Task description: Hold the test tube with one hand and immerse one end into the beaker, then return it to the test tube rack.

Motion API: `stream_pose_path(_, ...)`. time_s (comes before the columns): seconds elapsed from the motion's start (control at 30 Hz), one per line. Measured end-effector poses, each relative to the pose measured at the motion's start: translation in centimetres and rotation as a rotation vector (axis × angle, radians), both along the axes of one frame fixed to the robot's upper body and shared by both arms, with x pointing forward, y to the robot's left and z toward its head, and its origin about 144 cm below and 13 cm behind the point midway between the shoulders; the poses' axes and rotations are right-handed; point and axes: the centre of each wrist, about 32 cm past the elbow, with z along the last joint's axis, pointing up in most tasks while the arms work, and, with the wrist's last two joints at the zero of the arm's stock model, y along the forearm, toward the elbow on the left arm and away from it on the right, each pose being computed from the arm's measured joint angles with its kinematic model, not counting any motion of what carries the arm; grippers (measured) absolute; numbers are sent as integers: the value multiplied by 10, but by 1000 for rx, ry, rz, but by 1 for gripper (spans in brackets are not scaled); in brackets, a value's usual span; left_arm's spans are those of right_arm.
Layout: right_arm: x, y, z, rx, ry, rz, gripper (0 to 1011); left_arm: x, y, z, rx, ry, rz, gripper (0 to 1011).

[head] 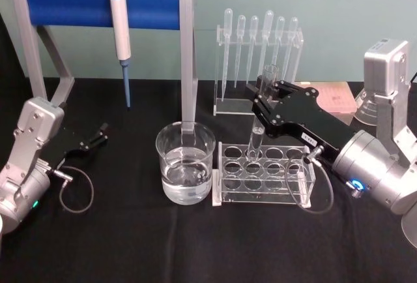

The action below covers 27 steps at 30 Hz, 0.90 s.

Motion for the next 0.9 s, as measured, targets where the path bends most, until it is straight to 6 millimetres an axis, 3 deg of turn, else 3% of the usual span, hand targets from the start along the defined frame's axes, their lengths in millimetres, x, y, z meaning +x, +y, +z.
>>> stream_pose_path(0.9, 1, 0, 0, -5, 3, 3, 225, 0, 0, 0, 0, 0, 0, 1000)
